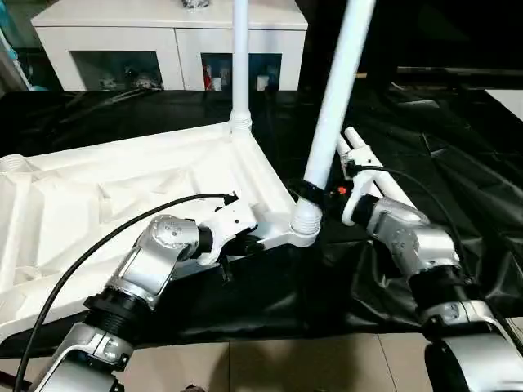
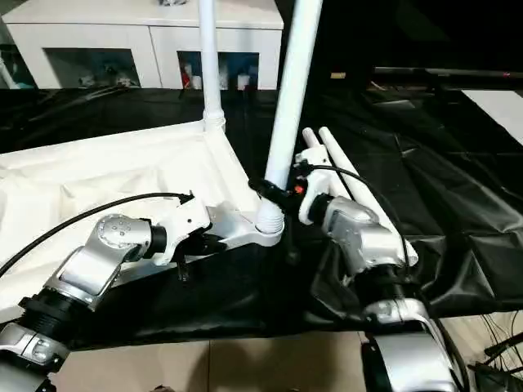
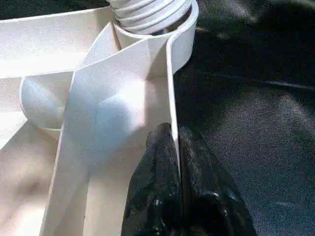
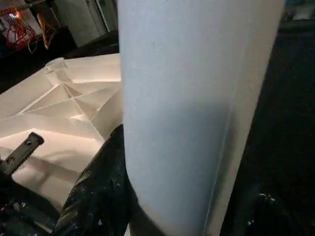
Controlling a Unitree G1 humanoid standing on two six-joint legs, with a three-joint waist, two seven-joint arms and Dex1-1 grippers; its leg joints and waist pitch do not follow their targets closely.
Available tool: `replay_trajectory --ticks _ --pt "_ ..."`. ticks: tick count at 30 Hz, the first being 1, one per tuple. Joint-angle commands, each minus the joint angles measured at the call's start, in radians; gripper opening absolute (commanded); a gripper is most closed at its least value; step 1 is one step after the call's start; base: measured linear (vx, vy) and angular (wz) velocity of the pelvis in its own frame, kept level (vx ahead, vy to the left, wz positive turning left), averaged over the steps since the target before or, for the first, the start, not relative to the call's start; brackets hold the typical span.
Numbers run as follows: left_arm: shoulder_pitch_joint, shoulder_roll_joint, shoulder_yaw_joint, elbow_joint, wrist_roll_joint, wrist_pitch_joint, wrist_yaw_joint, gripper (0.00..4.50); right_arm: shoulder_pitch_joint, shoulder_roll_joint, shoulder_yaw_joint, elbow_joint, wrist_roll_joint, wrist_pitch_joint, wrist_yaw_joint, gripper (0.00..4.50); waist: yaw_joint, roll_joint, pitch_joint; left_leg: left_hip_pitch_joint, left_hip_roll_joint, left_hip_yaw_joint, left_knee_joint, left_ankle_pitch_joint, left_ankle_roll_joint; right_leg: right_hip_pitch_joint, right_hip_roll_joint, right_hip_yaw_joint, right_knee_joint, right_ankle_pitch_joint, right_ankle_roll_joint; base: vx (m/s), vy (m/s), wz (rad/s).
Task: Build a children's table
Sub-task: Insert table leg to table base
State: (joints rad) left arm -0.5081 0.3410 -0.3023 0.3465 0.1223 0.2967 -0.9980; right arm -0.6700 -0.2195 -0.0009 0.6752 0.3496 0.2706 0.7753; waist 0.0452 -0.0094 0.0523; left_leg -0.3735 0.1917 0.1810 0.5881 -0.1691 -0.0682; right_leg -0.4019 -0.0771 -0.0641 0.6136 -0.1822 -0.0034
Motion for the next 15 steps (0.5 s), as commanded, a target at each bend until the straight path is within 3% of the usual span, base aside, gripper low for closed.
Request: replay_trajectory --ticks 1,10,14,15 --pt "0.021 0.008 -0.027 0.01 -0.003 -0.013 -0.022 0.0 -0.017 -0.011 -0.009 0.018 -0.025 -0.024 -0.001 1.85 0.007 -0.016 -0.066 0.008 0.036 -0.007 -0.063 -0.169 0.062 0.048 -0.066 0.044 -0.069 -0.19 -0.238 0.0 0.0 0.0" --pt "0.007 0.007 -0.015 0.02 -0.01 -0.001 0.0 0.0 0.03 -0.004 -0.034 0.021 -0.009 -0.05 0.003 1.85 0.007 -0.011 -0.065 0.008 0.037 -0.008 -0.063 -0.178 0.06 0.048 -0.066 0.045 -0.069 -0.18 -0.242 0.0 0.0 0.0" --pt "0.005 0.005 -0.01 0.024 -0.013 0.005 0.006 0.0 0.063 0.009 -0.037 0.015 -0.005 -0.067 -0.001 1.85 0.008 0.0 -0.062 0.009 0.037 -0.01 -0.066 -0.203 0.052 0.048 -0.065 0.045 -0.071 -0.185 -0.244 0.0 0.0 0.0" --pt "0.005 0.004 -0.009 0.026 -0.012 0.009 0.01 0.0 0.074 0.013 -0.039 0.01 -0.004 -0.072 -0.004 1.85 0.008 -0.002 -0.063 0.011 0.037 -0.01 -0.067 -0.207 0.051 0.047 -0.064 0.044 -0.073 -0.187 -0.243 0.0 0.0 0.0"
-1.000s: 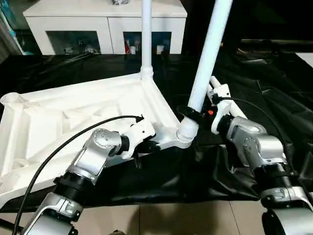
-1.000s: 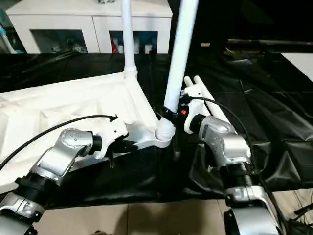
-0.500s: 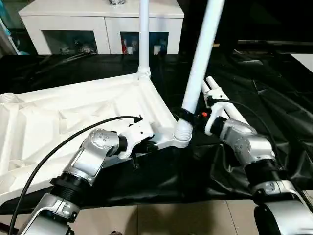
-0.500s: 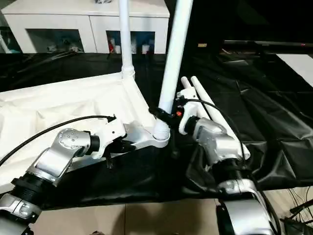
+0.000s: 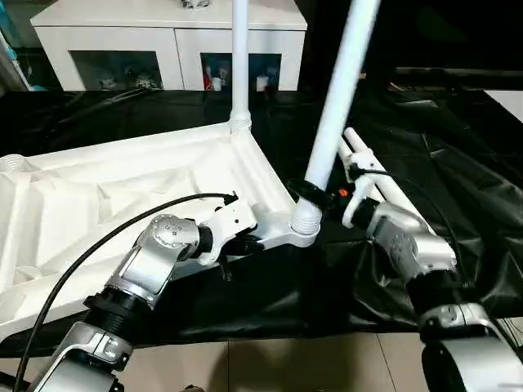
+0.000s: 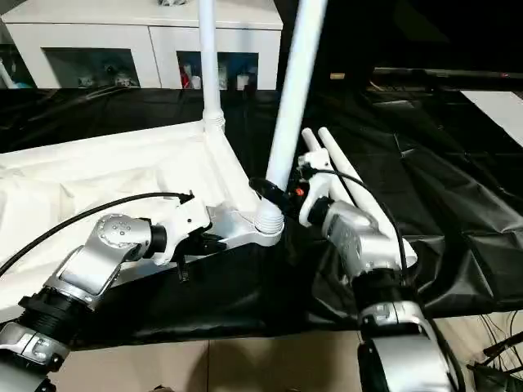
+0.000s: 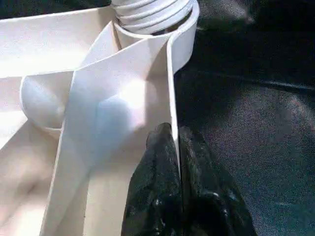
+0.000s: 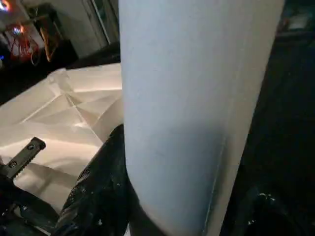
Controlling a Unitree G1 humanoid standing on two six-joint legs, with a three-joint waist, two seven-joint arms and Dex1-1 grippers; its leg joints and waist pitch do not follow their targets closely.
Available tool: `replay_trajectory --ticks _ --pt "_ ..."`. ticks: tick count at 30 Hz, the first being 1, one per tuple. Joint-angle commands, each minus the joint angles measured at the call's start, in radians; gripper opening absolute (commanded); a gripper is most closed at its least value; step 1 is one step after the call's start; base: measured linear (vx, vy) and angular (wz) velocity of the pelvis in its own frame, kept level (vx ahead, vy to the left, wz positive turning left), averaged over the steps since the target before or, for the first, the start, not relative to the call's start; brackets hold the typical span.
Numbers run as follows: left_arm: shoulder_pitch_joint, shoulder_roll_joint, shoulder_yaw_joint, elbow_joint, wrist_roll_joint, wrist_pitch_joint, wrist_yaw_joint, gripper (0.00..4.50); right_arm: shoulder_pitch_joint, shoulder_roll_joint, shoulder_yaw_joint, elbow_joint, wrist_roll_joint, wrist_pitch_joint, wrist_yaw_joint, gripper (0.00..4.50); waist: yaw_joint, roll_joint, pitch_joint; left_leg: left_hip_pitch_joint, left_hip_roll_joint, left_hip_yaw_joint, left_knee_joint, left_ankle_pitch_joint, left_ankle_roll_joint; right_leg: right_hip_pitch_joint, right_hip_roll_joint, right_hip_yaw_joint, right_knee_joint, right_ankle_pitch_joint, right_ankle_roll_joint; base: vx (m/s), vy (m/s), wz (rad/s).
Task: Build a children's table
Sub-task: Insert table leg to table base
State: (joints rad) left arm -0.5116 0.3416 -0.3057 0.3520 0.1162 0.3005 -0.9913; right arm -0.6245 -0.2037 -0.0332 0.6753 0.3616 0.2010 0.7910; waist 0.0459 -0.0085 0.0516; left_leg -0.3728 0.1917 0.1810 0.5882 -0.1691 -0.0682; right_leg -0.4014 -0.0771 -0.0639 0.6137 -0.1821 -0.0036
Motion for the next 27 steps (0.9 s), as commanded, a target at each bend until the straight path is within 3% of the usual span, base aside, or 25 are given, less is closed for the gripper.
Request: replay_trajectory --ticks 1,2,3,4,5,7,8,12,19,23,27 --pt "0.007 0.004 -0.006 0.023 -0.002 0.007 0.008 0.0 0.04 0.001 -0.009 0.004 -0.016 -0.009 -0.023 1.85 0.008 0.001 -0.06 0.011 0.037 -0.01 -0.068 -0.218 0.047 0.046 -0.064 0.044 -0.074 -0.193 -0.242 0.0 0.0 0.0" --pt "0.005 0.003 -0.003 0.027 0.0 0.011 0.017 0.0 0.054 0.004 -0.012 0.001 -0.018 -0.022 -0.029 1.85 0.006 -0.001 -0.059 0.01 0.037 -0.011 -0.069 -0.226 0.045 0.046 -0.064 0.044 -0.075 -0.2 -0.24 0.0 0.0 0.0" --pt "0.003 0.003 -0.001 0.03 0.0 0.013 0.02 0.0 0.061 0.007 -0.014 -0.001 -0.019 -0.029 -0.032 1.85 0.009 0.004 -0.058 0.012 0.037 -0.011 -0.07 -0.234 0.042 0.044 -0.064 0.045 -0.076 -0.208 -0.239 0.0 0.0 0.0" --pt "0.001 0.003 0.001 0.032 -0.001 0.015 0.022 0.0 0.069 0.009 -0.016 -0.001 -0.021 -0.04 -0.037 1.85 0.007 0.001 -0.057 0.011 0.037 -0.012 -0.071 -0.245 0.039 0.045 -0.064 0.044 -0.077 -0.219 -0.235 0.0 0.0 0.0" --pt "-0.001 0.004 0.002 0.033 -0.001 0.014 0.023 0.0 0.076 0.011 -0.017 -0.002 -0.024 -0.053 -0.042 1.84 0.009 0.008 -0.056 0.012 0.036 -0.013 -0.073 -0.252 0.035 0.044 -0.065 0.044 -0.078 -0.226 -0.234 0.0 0.0 0.0" --pt "-0.008 0.012 0.005 0.036 0.002 0.01 0.026 0.0 0.109 0.015 -0.014 -0.014 -0.044 -0.112 -0.059 1.84 0.009 0.01 -0.053 0.014 0.037 -0.013 -0.075 -0.285 0.027 0.04 -0.065 0.045 -0.084 -0.254 -0.227 0.0 0.0 0.0" --pt "-0.009 0.013 0.005 0.037 0.003 0.009 0.028 0.0 0.114 0.015 -0.012 -0.017 -0.048 -0.124 -0.061 1.84 0.007 0.007 -0.053 0.014 0.037 -0.015 -0.077 -0.299 0.024 0.041 -0.065 0.045 -0.085 -0.27 -0.222 0.0 0.0 0.0" --pt "-0.011 0.021 0.008 0.04 0.003 0.007 0.027 0.0 0.142 0.024 -0.009 -0.029 -0.06 -0.16 -0.068 1.84 0.007 0.015 -0.049 0.015 0.037 -0.017 -0.08 -0.325 0.019 0.039 -0.065 0.045 -0.089 -0.299 -0.217 0.0 0.0 0.0" --pt "-0.006 0.038 0.001 0.033 0.008 0.006 0.029 0.0 0.2 0.03 0.028 -0.054 -0.114 -0.248 -0.086 1.84 0.009 0.015 -0.046 0.014 0.038 -0.018 -0.086 -0.343 0.019 0.037 -0.064 0.045 -0.093 -0.308 -0.209 0.0 0.0 0.0" --pt "-0.001 0.051 -0.011 0.023 0.012 0.005 0.016 0.0 0.208 0.029 0.068 -0.059 -0.145 -0.244 -0.084 1.84 0.005 0.014 -0.041 0.012 0.037 -0.022 -0.089 -0.375 0.012 0.034 -0.066 0.045 -0.098 -0.372 -0.19 0.0 0.0 0.0" --pt "0.006 0.069 -0.032 0.008 0.02 0.006 -0.011 0.0 0.184 0.025 0.102 -0.056 -0.161 -0.193 -0.069 1.84 0.0 0.007 -0.039 0.011 0.037 -0.024 -0.092 -0.388 0.012 0.033 -0.067 0.046 -0.102 -0.412 -0.176 0.0 0.0 0.0"
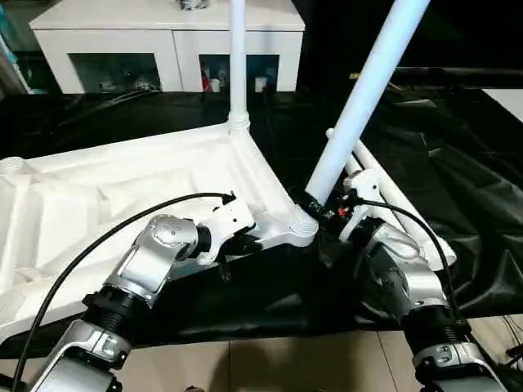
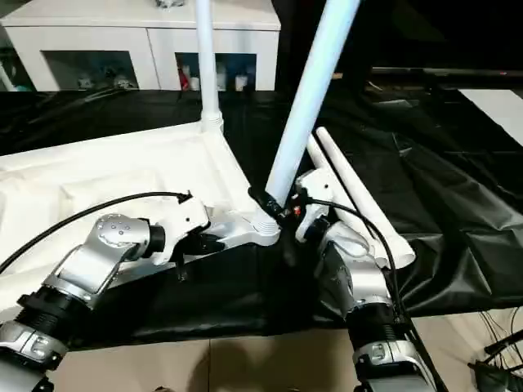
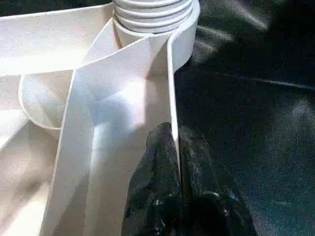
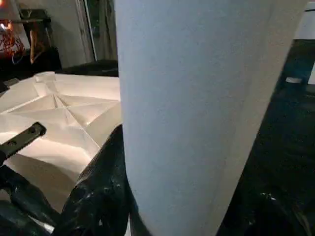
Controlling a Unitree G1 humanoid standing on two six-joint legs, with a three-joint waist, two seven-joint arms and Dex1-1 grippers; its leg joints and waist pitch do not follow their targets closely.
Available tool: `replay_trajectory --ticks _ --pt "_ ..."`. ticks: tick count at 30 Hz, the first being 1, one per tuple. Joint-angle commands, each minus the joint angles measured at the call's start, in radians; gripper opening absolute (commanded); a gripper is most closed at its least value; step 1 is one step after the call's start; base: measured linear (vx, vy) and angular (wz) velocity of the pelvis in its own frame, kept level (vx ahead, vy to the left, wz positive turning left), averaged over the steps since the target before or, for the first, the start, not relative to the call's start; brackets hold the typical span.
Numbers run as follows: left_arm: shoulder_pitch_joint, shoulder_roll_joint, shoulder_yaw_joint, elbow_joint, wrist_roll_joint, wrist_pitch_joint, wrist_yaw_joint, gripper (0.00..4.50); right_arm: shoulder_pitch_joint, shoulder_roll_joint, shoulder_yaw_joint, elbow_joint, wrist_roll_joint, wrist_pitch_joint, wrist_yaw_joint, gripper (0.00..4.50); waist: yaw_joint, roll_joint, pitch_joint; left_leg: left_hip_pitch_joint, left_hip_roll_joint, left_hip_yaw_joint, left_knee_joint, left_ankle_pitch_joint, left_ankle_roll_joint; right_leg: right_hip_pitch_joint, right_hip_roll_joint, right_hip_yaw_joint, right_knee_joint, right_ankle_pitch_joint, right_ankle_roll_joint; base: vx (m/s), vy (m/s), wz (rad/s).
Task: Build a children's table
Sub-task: Insert table leg to table base
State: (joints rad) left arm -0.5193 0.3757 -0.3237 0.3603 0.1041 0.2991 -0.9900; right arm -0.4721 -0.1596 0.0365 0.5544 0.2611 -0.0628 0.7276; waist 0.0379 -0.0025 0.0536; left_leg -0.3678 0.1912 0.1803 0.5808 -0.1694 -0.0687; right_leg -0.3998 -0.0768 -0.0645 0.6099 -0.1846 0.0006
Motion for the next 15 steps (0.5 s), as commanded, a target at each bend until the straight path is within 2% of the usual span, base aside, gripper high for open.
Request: replay_trajectory --ticks 1,2,5,7,13,14,15 --pt "0.015 0.046 -0.026 -0.007 0.039 0.01 -0.025 0.0 0.018 -0.022 0.044 0.063 -0.059 0.097 0.009 1.84 0.005 0.001 -0.042 0.004 0.037 -0.024 -0.085 -0.379 0.014 0.034 -0.067 0.046 -0.097 -0.409 -0.178 0.0 0.0 0.0" --pt "0.017 0.054 -0.036 -0.012 0.045 0.013 -0.034 0.0 0.009 -0.024 0.051 0.062 -0.056 0.114 0.021 1.84 0.004 0.002 -0.043 0.005 0.038 -0.024 -0.085 -0.372 0.015 0.033 -0.067 0.047 -0.096 -0.402 -0.18 0.0 0.0 0.0" --pt "0.017 0.07 -0.059 -0.016 0.059 0.028 -0.056 0.0 -0.02 -0.03 0.06 0.071 -0.058 0.164 0.038 1.84 0.004 -0.002 -0.045 0.01 0.039 -0.019 -0.083 -0.36 0.014 0.028 -0.067 0.05 -0.096 -0.377 -0.191 0.0 0.0 0.0" --pt "0.014 0.074 -0.067 -0.013 0.065 0.035 -0.064 0.0 -0.036 -0.034 0.063 0.083 -0.062 0.184 0.041 1.84 0.003 -0.001 -0.045 0.007 0.04 -0.022 -0.086 -0.354 0.012 0.033 -0.067 0.048 -0.093 -0.373 -0.193 0.0 0.0 0.0" --pt "0.002 0.081 -0.087 0.0 0.074 0.056 -0.073 0.0 -0.065 -0.046 0.07 0.116 -0.072 0.219 0.054 1.84 0.001 -0.002 -0.046 0.013 0.039 -0.023 -0.085 -0.4 -0.006 0.026 -0.069 0.049 -0.101 -0.436 -0.178 0.0 0.0 0.0" --pt "-0.001 0.085 -0.094 0.004 0.076 0.055 -0.081 0.0 -0.064 -0.051 0.076 0.122 -0.077 0.216 0.061 1.84 -0.001 -0.008 -0.048 0.014 0.039 -0.024 -0.085 -0.407 -0.008 0.027 -0.068 0.048 -0.102 -0.445 -0.173 0.0 0.0 0.0" --pt "-0.001 0.087 -0.096 0.004 0.077 0.055 -0.083 0.0 -0.063 -0.053 0.077 0.122 -0.077 0.217 0.062 1.84 0.001 -0.006 -0.049 0.014 0.039 -0.024 -0.085 -0.406 -0.009 0.027 -0.069 0.048 -0.101 -0.444 -0.171 0.0 0.0 0.0"
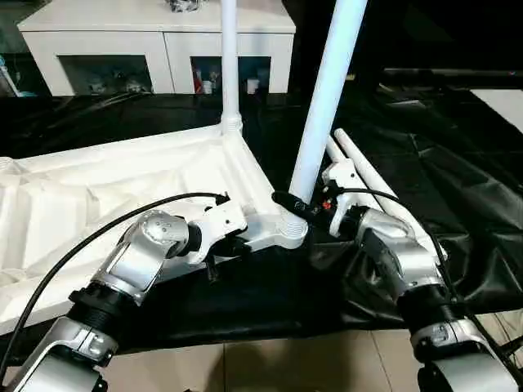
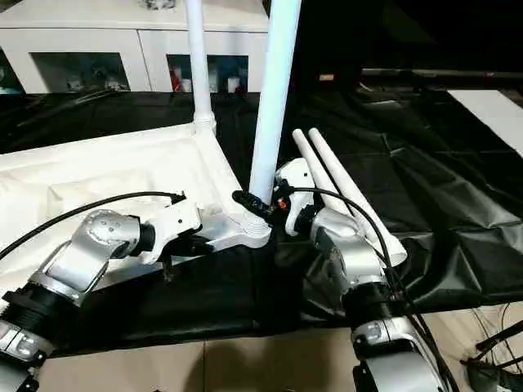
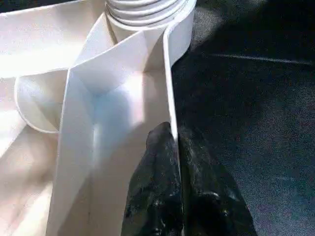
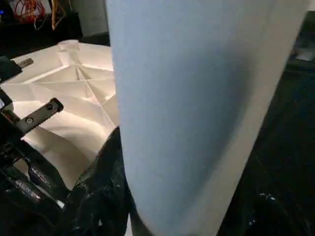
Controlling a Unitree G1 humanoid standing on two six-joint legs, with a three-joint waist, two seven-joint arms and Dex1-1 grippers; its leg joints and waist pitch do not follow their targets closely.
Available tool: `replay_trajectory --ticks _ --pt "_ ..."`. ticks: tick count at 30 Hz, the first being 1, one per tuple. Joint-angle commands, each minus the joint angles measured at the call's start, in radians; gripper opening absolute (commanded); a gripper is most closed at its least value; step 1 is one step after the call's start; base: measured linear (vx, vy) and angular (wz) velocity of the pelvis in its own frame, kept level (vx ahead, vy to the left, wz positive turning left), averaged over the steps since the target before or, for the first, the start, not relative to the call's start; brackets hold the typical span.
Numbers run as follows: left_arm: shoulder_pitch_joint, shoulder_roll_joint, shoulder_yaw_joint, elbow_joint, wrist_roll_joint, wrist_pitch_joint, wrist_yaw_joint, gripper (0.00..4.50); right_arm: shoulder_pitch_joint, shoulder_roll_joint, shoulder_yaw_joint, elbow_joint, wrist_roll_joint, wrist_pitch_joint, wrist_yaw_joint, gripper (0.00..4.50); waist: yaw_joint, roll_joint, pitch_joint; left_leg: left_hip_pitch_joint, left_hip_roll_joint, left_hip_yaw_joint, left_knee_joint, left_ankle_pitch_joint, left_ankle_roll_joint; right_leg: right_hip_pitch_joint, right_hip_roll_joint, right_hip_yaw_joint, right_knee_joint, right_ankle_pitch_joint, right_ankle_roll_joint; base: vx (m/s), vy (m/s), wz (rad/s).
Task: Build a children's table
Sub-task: Insert table leg to table base
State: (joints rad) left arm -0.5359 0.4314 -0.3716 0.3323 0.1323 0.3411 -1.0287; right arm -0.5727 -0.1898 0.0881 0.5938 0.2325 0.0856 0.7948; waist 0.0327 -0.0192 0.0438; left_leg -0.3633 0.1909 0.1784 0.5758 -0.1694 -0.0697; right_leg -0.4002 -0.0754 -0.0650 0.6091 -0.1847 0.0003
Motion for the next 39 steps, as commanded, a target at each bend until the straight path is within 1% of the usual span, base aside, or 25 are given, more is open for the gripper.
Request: replay_trajectory --ticks 1,3,4,8,10,11,13,14,15,17,18,22,25,26,28,29,30,31,32,33,35,36,37,38,39 --pt "0.015 0.037 -0.056 0.032 0.048 0.012 -0.052 0.0 0.044 -0.028 0.028 0.081 -0.046 0.073 0.0 1.84 0.006 0.01 -0.041 0.01 0.04 -0.022 -0.08 -0.405 -0.009 0.026 -0.07 0.049 -0.101 -0.434 -0.171 0.0 0.0 0.0" --pt "0.016 0.049 -0.069 0.033 0.042 0.009 -0.084 0.0 0.056 -0.034 0.028 0.08 -0.039 0.081 0.01 1.84 0.006 0.014 -0.045 0.01 0.041 -0.023 -0.08 -0.404 -0.014 0.027 -0.068 0.049 -0.097 -0.401 -0.177 0.0 0.0 0.0" --pt "0.019 0.055 -0.074 0.029 0.038 0.008 -0.101 0.0 0.062 -0.036 0.028 0.079 -0.036 0.085 0.014 1.84 0.005 0.011 -0.046 0.01 0.041 -0.022 -0.08 -0.402 -0.014 0.028 -0.067 0.049 -0.096 -0.376 -0.184 0.0 0.0 0.0" --pt "0.024 0.073 -0.093 0.022 0.036 -0.009 -0.139 0.0 0.068 -0.042 0.029 0.072 -0.035 0.096 0.038 1.84 0.004 0.013 -0.047 0.011 0.042 -0.022 -0.082 -0.407 -0.017 0.03 -0.064 0.049 -0.091 -0.324 -0.2 0.0 0.0 0.0" --pt "0.02 0.087 -0.106 0.021 0.04 -0.028 -0.167 0.0 0.066 -0.048 0.031 0.066 -0.027 0.097 0.071 1.84 0.003 0.012 -0.046 0.01 0.041 -0.022 -0.083 -0.422 -0.016 0.031 -0.063 0.049 -0.092 -0.333 -0.198 0.0 0.0 0.0" --pt "0.019 0.091 -0.109 0.021 0.039 -0.035 -0.179 0.0 0.064 -0.051 0.031 0.064 -0.024 0.098 0.08 1.84 0.005 0.012 -0.045 0.013 0.041 -0.021 -0.083 -0.426 -0.017 0.028 -0.065 0.05 -0.094 -0.341 -0.198 0.0 0.0 0.0" --pt "0.012 0.096 -0.11 0.024 0.034 -0.05 -0.19 0.0 0.054 -0.057 0.029 0.072 -0.017 0.096 0.105 1.84 0.006 0.012 -0.045 0.014 0.042 -0.022 -0.084 -0.431 -0.019 0.029 -0.066 0.05 -0.095 -0.359 -0.195 0.0 0.0 0.0" --pt "0.009 0.097 -0.11 0.027 0.032 -0.057 -0.191 0.0 0.05 -0.059 0.028 0.076 -0.015 0.094 0.114 1.84 0.006 0.015 -0.044 0.014 0.042 -0.023 -0.084 -0.433 -0.021 0.029 -0.066 0.05 -0.095 -0.36 -0.195 0.0 0.0 0.0" --pt "0.002 0.099 -0.11 0.033 0.028 -0.068 -0.196 0.0 0.043 -0.064 0.026 0.082 -0.009 0.094 0.13 1.84 0.005 0.013 -0.043 0.015 0.041 -0.023 -0.084 -0.441 -0.02 0.028 -0.065 0.05 -0.096 -0.371 -0.195 0.0 0.0 0.0" --pt "-0.003 0.1 -0.11 0.04 0.025 -0.079 -0.199 0.0 0.038 -0.069 0.025 0.086 -0.003 0.092 0.146 1.84 0.005 0.013 -0.044 0.015 0.042 -0.023 -0.084 -0.441 -0.02 0.028 -0.066 0.05 -0.096 -0.369 -0.197 0.0 0.0 0.0" --pt "-0.009 0.1 -0.109 0.047 0.024 -0.089 -0.199 0.0 0.036 -0.073 0.024 0.088 -0.001 0.089 0.149 1.84 0.007 0.015 -0.044 0.017 0.043 -0.022 -0.084 -0.442 -0.021 0.027 -0.066 0.05 -0.096 -0.366 -0.199 0.0 0.0 0.0" --pt "-0.013 0.099 -0.107 0.052 0.025 -0.091 -0.194 0.0 0.039 -0.074 0.02 0.087 -0.012 0.086 0.127 1.84 0.01 0.013 -0.044 0.015 0.043 -0.022 -0.085 -0.43 -0.022 0.028 -0.066 0.05 -0.094 -0.354 -0.2 0.0 0.0 0.0" --pt "-0.014 0.097 -0.105 0.056 0.025 -0.088 -0.189 0.0 0.043 -0.07 0.021 0.089 -0.022 0.08 0.113 1.84 0.011 0.012 -0.043 0.016 0.043 -0.022 -0.085 -0.435 -0.023 0.027 -0.067 0.05 -0.097 -0.378 -0.196 0.0 0.0 0.0" --pt "-0.014 0.09 -0.102 0.067 0.028 -0.084 -0.173 0.0 0.054 -0.063 0.025 0.089 -0.036 0.068 0.09 1.84 0.011 0.016 -0.043 0.016 0.043 -0.023 -0.086 -0.435 -0.026 0.027 -0.067 0.05 -0.096 -0.38 -0.193 0.0 0.0 0.0" --pt "-0.014 0.084 -0.1 0.079 0.031 -0.082 -0.16 0.0 0.068 -0.056 0.029 0.084 -0.047 0.058 0.073 1.84 0.01 0.014 -0.042 0.016 0.042 -0.023 -0.087 -0.445 -0.029 0.026 -0.066 0.05 -0.098 -0.387 -0.19 0.0 0.0 0.0" --pt "-0.012 0.079 -0.101 0.088 0.034 -0.084 -0.152 0.0 0.092 -0.05 0.041 0.066 -0.057 0.054 0.067 1.84 0.01 0.016 -0.041 0.017 0.042 -0.024 -0.087 -0.46 -0.032 0.024 -0.067 0.05 -0.102 -0.406 -0.182 0.0 0.0 0.0" --pt "-0.012 0.079 -0.101 0.091 0.034 -0.086 -0.153 0.0 0.096 -0.051 0.045 0.064 -0.059 0.054 0.068 1.84 0.009 0.014 -0.041 0.018 0.041 -0.024 -0.087 -0.464 -0.032 0.024 -0.066 0.05 -0.102 -0.415 -0.178 0.0 0.0 0.0" --pt "-0.013 0.078 -0.101 0.094 0.035 -0.09 -0.155 0.0 0.103 -0.052 0.054 0.062 -0.061 0.051 0.072 1.84 0.01 0.015 -0.037 0.021 0.041 -0.026 -0.087 -0.489 -0.032 0.021 -0.068 0.05 -0.107 -0.461 -0.168 0.0 0.0 0.0" --pt "-0.014 0.078 -0.101 0.096 0.036 -0.092 -0.156 0.0 0.105 -0.053 0.057 0.066 -0.065 0.046 0.068 1.84 0.009 0.015 -0.037 0.023 0.041 -0.028 -0.088 -0.506 -0.033 0.019 -0.069 0.049 -0.111 -0.499 -0.156 0.0 0.0 0.0" --pt "-0.014 0.078 -0.102 0.098 0.036 -0.095 -0.155 0.0 0.106 -0.053 0.059 0.068 -0.067 0.044 0.065 1.84 0.008 0.016 -0.037 0.024 0.041 -0.029 -0.089 -0.515 -0.035 0.018 -0.07 0.048 -0.112 -0.514 -0.151 0.0 0.0 0.0" --pt "-0.017 0.071 -0.094 0.099 0.031 -0.088 -0.142 0.0 0.1 -0.048 0.045 0.09 -0.075 0.036 0.013 1.84 0.006 0.016 -0.038 0.028 0.041 -0.032 -0.091 -0.535 -0.039 0.018 -0.071 0.046 -0.117 -0.548 -0.137 0.0 0.0 0.0" --pt "-0.018 0.067 -0.089 0.099 0.028 -0.083 -0.134 0.0 0.096 -0.043 0.029 0.101 -0.069 0.034 -0.012 1.84 0.006 0.017 -0.039 0.03 0.042 -0.033 -0.092 -0.533 -0.04 0.018 -0.072 0.046 -0.118 -0.545 -0.137 0.0 0.0 0.0" --pt "-0.019 0.057 -0.079 0.102 0.023 -0.076 -0.119 0.0 0.087 -0.032 -0.017 0.117 -0.035 0.046 -0.05 1.84 0.007 0.018 -0.04 0.032 0.044 -0.032 -0.093 -0.527 -0.04 0.017 -0.072 0.047 -0.119 -0.52 -0.144 0.0 0.0 0.0" --pt "-0.019 0.057 -0.079 0.102 0.023 -0.076 -0.119 0.0 0.087 -0.032 -0.017 0.117 -0.035 0.046 -0.05 1.84 0.003 0.02 -0.04 0.029 0.044 -0.033 -0.096 -0.53 -0.043 0.019 -0.07 0.047 -0.116 -0.502 -0.152 0.0 0.0 0.0" --pt "-0.019 0.054 -0.077 0.104 0.023 -0.076 -0.112 0.0 0.086 -0.029 -0.037 0.121 -0.02 0.049 -0.063 1.84 0.003 0.019 -0.04 0.028 0.044 -0.034 -0.096 -0.535 -0.044 0.02 -0.07 0.045 -0.117 -0.501 -0.152 0.0 0.0 0.0"
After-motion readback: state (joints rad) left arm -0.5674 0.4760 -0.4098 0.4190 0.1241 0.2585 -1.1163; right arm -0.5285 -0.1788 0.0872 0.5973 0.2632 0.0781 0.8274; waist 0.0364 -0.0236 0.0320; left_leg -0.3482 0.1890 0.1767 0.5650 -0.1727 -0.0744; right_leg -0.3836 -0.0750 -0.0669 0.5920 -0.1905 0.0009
